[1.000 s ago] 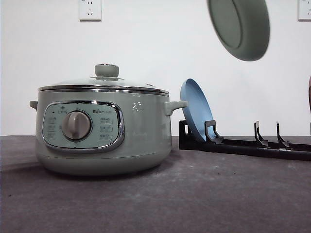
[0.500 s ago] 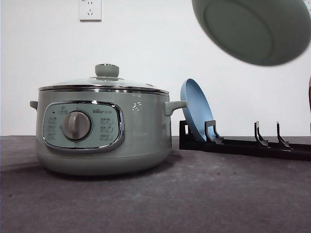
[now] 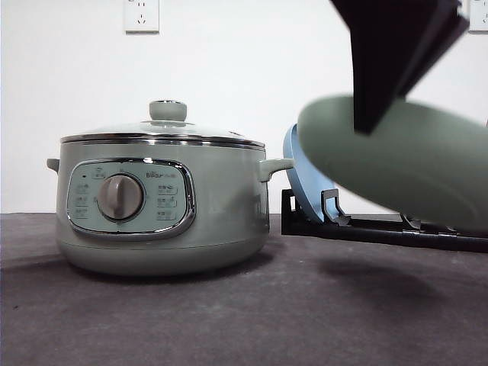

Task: Transfer potato from steamer to green plate

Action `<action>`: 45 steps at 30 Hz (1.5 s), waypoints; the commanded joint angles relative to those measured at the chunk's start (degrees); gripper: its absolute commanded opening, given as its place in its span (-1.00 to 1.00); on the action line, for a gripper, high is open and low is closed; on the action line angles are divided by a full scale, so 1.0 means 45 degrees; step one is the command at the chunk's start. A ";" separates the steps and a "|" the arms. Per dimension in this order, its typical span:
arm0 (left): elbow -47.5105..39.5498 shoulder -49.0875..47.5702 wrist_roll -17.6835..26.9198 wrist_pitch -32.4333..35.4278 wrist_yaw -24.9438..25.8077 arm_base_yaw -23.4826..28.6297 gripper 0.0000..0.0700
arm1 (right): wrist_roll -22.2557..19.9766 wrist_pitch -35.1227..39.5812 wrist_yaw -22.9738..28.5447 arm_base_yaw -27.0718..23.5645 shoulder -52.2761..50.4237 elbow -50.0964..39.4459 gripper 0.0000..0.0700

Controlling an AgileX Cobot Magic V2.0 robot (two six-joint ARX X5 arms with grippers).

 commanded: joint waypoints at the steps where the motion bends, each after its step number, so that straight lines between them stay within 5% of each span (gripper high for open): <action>1: 0.0301 0.0097 0.0121 0.0061 0.0083 -0.0063 1.00 | 0.0582 0.0294 0.0168 0.0288 0.0090 -0.0197 -1.00; 11: 0.0301 0.0190 0.0117 0.0062 0.0083 -0.0063 1.00 | 0.0826 0.1472 0.0356 0.0535 0.0577 -0.2077 -1.00; 28: 0.0301 0.0287 0.0117 0.0054 0.0080 -0.0063 1.00 | 0.0160 0.2930 0.0215 0.1310 0.3531 -0.2149 -0.97; 35: 0.0301 0.0287 0.0117 0.0051 0.0083 -0.0064 1.00 | 0.0439 0.2843 0.0177 0.1346 0.3193 -0.2120 0.15; 45: 0.0301 0.0287 0.0117 0.0042 0.0083 -0.0112 1.00 | 0.1410 0.2555 -0.2131 0.0514 0.0946 -0.1362 0.30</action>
